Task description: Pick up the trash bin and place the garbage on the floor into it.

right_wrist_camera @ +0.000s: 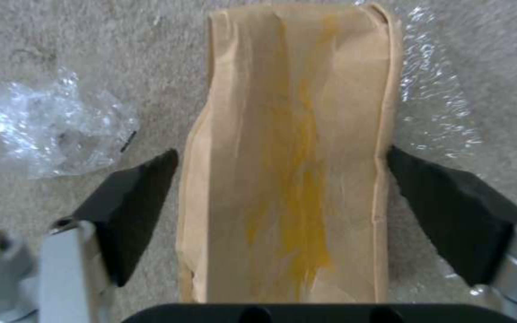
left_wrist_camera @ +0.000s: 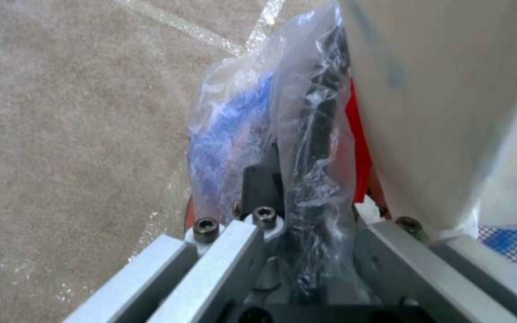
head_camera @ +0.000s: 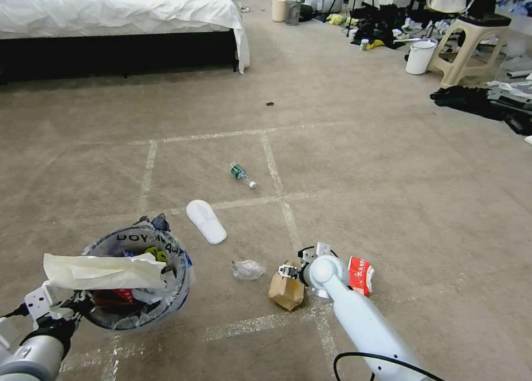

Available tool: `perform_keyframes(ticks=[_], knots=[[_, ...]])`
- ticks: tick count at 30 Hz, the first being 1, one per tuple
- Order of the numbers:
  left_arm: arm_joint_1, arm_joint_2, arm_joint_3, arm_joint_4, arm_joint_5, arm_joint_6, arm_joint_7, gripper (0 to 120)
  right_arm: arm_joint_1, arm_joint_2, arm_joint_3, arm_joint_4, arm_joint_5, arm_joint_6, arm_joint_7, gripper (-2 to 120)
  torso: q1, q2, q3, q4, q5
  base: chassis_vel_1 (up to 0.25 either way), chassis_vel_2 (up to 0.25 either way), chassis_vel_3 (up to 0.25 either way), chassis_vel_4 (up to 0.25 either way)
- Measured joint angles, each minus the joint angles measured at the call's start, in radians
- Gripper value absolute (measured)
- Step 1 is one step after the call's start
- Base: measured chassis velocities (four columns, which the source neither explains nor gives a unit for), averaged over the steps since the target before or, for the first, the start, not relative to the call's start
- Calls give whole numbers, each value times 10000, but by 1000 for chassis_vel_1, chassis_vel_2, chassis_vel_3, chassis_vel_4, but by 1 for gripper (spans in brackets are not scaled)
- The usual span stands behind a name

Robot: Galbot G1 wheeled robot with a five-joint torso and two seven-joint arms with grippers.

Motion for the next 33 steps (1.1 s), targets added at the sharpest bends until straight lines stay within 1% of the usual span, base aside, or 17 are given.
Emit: perform_keyframes(ticks=[2,3,5,9,11,12,14,17,19,23,24,26,28,29,30,31,33], knots=[[-13,-5,8,22,15,-6,0,1,2,61,-45,-119,-161,40,-92,76,-1,0,0,0,0,0,0,0,0],[-13,-5,8,22,15,-6,0,1,2,61,-45,-119,-161,40,-92,76,-1,0,0,0,0,0,0,0,0],[-6,8,-5,21,15,-11,0,1,-24,98,-88,-270,-397,172,-223,64,-1,0,0,0,0,0,0,0,0],[2,15,-13,6,15,-11,0,1,-91,100,-92,-298,-563,261,-315,55,-1,1,-1,0,1,0,0,0,0],[-18,12,-6,5,15,-15,0,1,-207,63,-86,-252,-679,338,-361,43,0,1,-1,0,1,0,0,0,0],[-18,12,-6,5,15,-15,0,1,-207,63,-86,-252,-679,338,-361,43,0,1,-1,0,1,0,0,0,0],[-22,-2,17,6,18,-18,-1,1,-296,0,-66,-172,-785,408,-394,33,0,1,-1,0,1,0,0,0,0],[-22,-6,24,6,21,-22,0,1,-345,-36,-59,-139,-855,489,-419,29,0,1,-1,-1,1,0,0,0,0],[-17,-6,30,-13,23,-27,-2,1,-470,-130,-47,-55,-1086,765,-543,14,-1,0,-1,0,2,0,0,0,0],[4,11,21,-66,-5,-27,-8,1,-581,-227,11,130,-1236,970,-612,4,0,1,-1,0,4,0,0,0,0],[23,25,0,-97,-29,-28,-12,1,-653,-367,76,384,-1300,1098,-688,0,0,0,0,0,2,0,0,0,0],[45,40,-21,-132,-56,-27,-17,1,-728,-547,125,778,-1348,1297,-815,0,-1,0,0,-2,3,0,0,0,0],[81,61,-38,-225,-110,-3,-25,1,-819,-1042,156,1916,-1214,1660,-1077,0,0,0,1,-4,3,0,0,0,0],[81,61,-38,-225,-110,-3,-25,1,-819,-1042,156,1916,-1214,1660,-1077,0,0,0,1,-4,3,0,0,0,0],[88,64,-34,-272,-125,17,-28,1,-807,-1306,156,2680,-1091,1829,-1271,0,-1,1,-1,-1,2,0,0,0,0],[88,64,-34,-272,-125,17,-28,1,-807,-1306,156,2680,-1091,1829,-1271,0,-1,1,-1,-1,2,0,0,0,0],[87,60,13,-355,-129,53,-43,1,-478,-2149,-132,4435,-995,2887,-2184,0,-1,1,0,-1,5,0,0,0,0]])
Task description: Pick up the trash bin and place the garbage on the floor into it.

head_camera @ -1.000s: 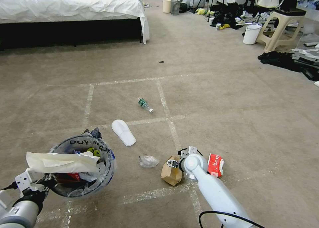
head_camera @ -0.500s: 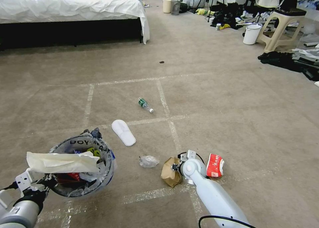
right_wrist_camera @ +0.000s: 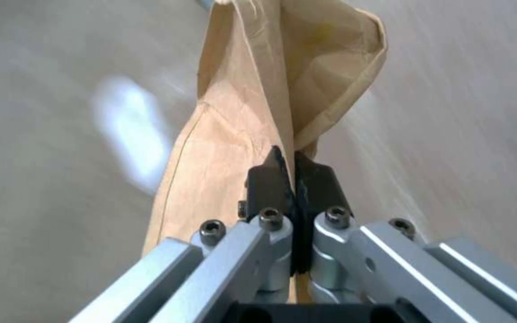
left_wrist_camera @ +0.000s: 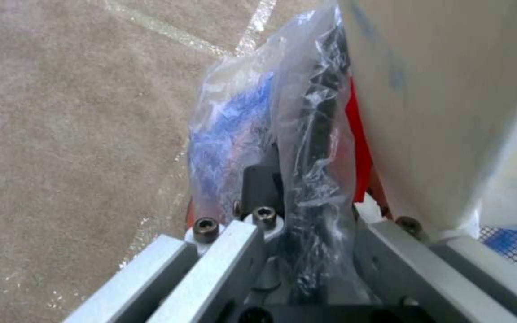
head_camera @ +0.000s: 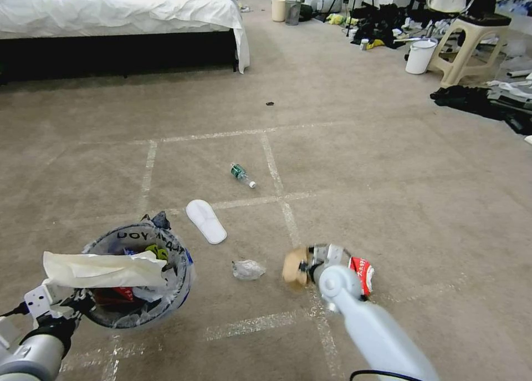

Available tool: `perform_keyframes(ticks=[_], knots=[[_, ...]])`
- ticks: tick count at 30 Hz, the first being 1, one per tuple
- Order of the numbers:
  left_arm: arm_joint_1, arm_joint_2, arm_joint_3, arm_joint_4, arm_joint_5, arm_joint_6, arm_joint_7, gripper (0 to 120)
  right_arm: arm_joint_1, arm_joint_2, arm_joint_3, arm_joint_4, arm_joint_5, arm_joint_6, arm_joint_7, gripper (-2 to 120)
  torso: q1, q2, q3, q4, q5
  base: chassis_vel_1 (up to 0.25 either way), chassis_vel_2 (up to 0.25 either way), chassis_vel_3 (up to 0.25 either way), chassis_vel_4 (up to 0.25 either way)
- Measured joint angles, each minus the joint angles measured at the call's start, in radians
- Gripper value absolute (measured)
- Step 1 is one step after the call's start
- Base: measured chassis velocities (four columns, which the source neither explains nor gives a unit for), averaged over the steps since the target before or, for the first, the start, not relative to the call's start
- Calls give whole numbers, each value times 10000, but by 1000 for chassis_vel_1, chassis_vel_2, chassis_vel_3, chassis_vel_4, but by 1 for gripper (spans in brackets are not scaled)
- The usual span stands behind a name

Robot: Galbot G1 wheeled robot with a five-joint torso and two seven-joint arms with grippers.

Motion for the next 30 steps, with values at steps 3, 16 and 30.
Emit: perform_keyframes(ticks=[3,16,30], knots=[[19,-13,23,-45,6,33,-11,1,674,-692,-502,1173,301,805,-924,0,-1,0,0,-1,-6,0,0,0,0],[43,-100,-25,-207,5,105,-138,1,5445,-782,-5097,3117,3027,1466,-1359,0,0,1,0,1,-8,0,0,0,0],[57,-217,-181,-296,-60,102,-143,1,6487,1150,-7394,1688,3325,-245,674,0,0,1,0,1,-6,0,0,0,0]])
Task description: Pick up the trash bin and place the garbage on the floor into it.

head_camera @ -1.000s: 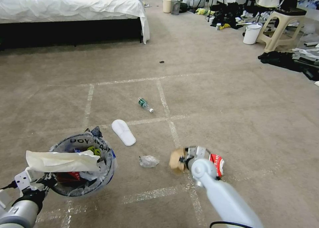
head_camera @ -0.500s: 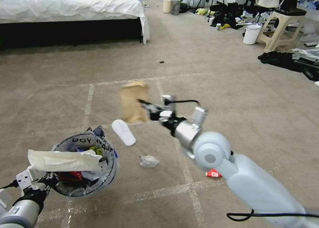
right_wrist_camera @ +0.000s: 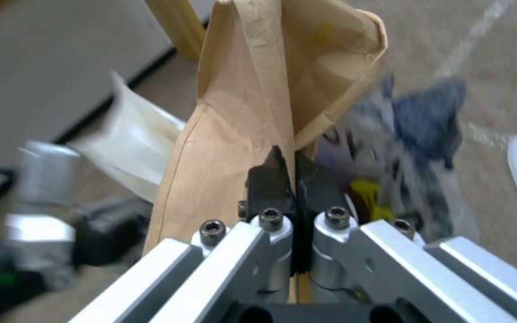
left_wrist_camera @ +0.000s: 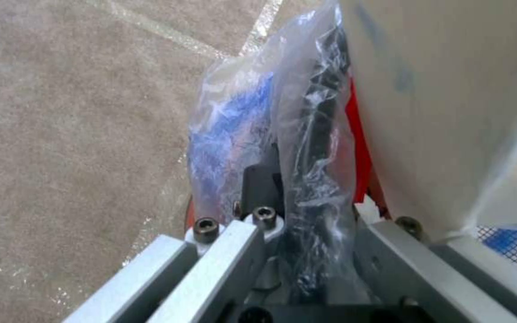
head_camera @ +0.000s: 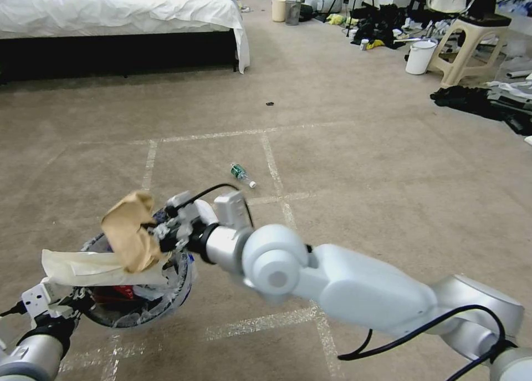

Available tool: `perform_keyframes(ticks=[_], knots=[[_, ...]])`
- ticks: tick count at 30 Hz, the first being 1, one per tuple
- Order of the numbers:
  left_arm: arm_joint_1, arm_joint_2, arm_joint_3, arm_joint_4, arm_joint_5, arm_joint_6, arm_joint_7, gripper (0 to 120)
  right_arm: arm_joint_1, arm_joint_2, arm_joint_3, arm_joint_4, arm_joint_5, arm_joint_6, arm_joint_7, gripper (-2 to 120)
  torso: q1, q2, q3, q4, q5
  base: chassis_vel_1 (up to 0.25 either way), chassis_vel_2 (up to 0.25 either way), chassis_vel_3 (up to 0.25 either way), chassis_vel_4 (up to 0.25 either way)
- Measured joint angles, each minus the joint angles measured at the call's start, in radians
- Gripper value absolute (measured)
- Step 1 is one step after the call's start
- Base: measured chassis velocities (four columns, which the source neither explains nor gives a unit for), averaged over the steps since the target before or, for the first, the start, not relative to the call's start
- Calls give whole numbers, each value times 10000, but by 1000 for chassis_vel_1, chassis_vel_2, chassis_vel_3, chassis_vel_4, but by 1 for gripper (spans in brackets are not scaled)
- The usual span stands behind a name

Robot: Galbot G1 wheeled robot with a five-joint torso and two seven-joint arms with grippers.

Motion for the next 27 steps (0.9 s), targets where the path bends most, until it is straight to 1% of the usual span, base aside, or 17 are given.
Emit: perform_keyframes(ticks=[1,2,3,6,7,9,17,21,23,27], knots=[[0,0,0,0,0,0,0,1,0,0,0,0,0,0,0,0,0,0,0,0,0,0,0,0,0],[22,-1,-47,-22,-38,-9,0,1,2,262,-331,-602,-291,-9,17,0,1,0,0,0,1,0,0,0,0],[22,-1,-47,-22,-38,-9,0,1,2,262,-331,-602,-291,-9,17,0,1,0,0,0,1,0,0,0,0],[35,-22,-62,-23,-52,-29,-7,1,24,636,-713,-1380,-569,50,-33,0,0,0,0,0,1,0,0,0,0],[35,-22,-62,-23,-52,-29,-7,1,24,636,-713,-1380,-569,50,-33,0,0,0,0,0,1,0,0,0,0],[44,-31,-63,-18,-51,-34,-10,1,24,881,-1004,-1781,-730,101,-33,0,0,0,0,0,0,0,0,0,0],[-26,25,-51,76,-83,-66,5,1,14,1165,-1425,-2001,-830,90,48,0,1,0,0,0,2,0,0,0,0],[-66,14,0,142,-79,-72,12,1,9,1185,-1578,-2060,-849,4,185,0,0,0,0,-1,1,0,0,0,0],[-98,9,32,214,-61,-80,35,1,-46,1185,-1692,-2110,-1067,49,270,0,0,0,0,-1,1,0,0,0,0],[-143,35,45,301,-51,-101,58,1,-67,1114,-1565,-2017,-1173,121,273,0,0,0,0,-1,1,0,0,0,0]])
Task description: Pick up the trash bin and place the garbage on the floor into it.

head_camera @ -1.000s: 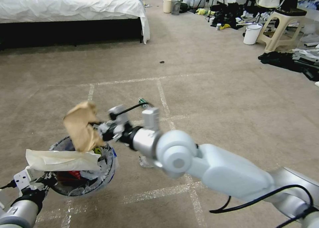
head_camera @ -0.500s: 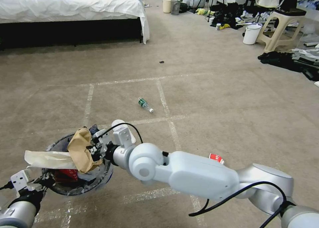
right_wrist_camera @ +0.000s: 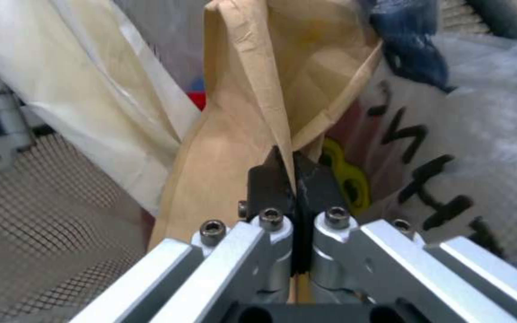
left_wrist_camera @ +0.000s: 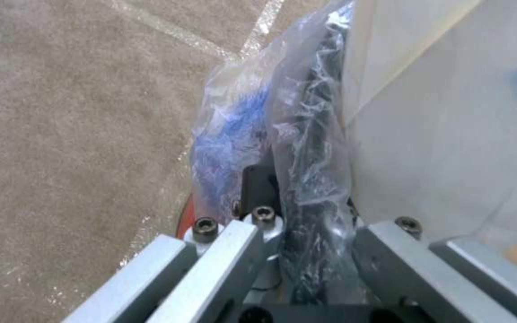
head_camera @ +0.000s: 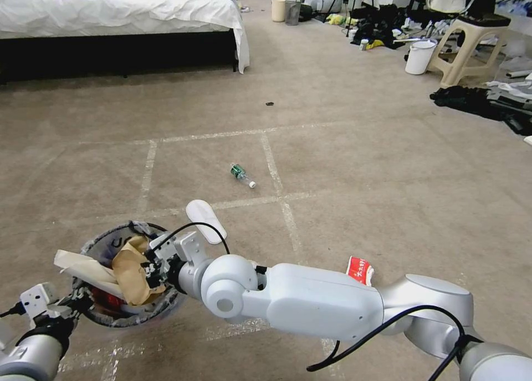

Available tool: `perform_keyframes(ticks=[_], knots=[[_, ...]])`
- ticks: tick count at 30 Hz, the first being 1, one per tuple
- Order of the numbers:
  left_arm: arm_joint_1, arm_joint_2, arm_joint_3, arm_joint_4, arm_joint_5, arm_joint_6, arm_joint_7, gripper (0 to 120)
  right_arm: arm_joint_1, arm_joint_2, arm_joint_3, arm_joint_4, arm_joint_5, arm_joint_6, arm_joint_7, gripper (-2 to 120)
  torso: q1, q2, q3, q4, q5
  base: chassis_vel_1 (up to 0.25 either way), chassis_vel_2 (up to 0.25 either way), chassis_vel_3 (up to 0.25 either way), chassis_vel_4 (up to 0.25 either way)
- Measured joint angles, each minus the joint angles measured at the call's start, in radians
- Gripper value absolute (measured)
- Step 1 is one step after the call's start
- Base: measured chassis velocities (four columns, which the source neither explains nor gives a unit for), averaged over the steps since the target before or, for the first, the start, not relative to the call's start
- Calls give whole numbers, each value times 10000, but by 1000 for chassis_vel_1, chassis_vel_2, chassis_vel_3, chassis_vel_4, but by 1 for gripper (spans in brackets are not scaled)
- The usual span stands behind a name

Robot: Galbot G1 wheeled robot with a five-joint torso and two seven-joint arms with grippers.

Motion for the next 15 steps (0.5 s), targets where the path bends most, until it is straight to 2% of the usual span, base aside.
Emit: perform_keyframes(ticks=[1,2,5,7,8,9,11,15], knots=[[-12,4,6,14,3,-2,2,1,0,-15,35,18,-6,4,0,1,0,0,0,0,0,0,0,0,0],[-45,4,37,52,27,-13,8,1,0,-87,153,81,-27,23,-18,9,0,0,0,-1,1,0,0,0,0],[-62,-11,75,76,58,-14,14,1,0,-143,232,151,-40,30,-24,16,0,0,0,0,1,0,0,0,0],[-81,-15,99,106,90,-14,17,1,-11,-241,347,286,-86,42,-41,25,0,0,-1,0,1,0,0,0,0],[-81,-15,99,106,90,-14,17,1,-11,-241,347,286,-86,42,-41,25,0,0,-1,0,1,0,0,0,0],[-83,-6,99,108,92,-14,18,1,-13,-301,408,382,-88,42,-56,34,0,0,-1,-1,1,0,0,0,0],[-78,0,97,108,92,-14,20,1,-12,-345,438,430,-99,41,-82,37,0,0,-1,-1,1,0,0,0,0],[-49,-35,103,91,118,-14,22,1,-15,-418,466,541,-138,41,-114,54,0,0,0,0,1,0,0,0,0]])
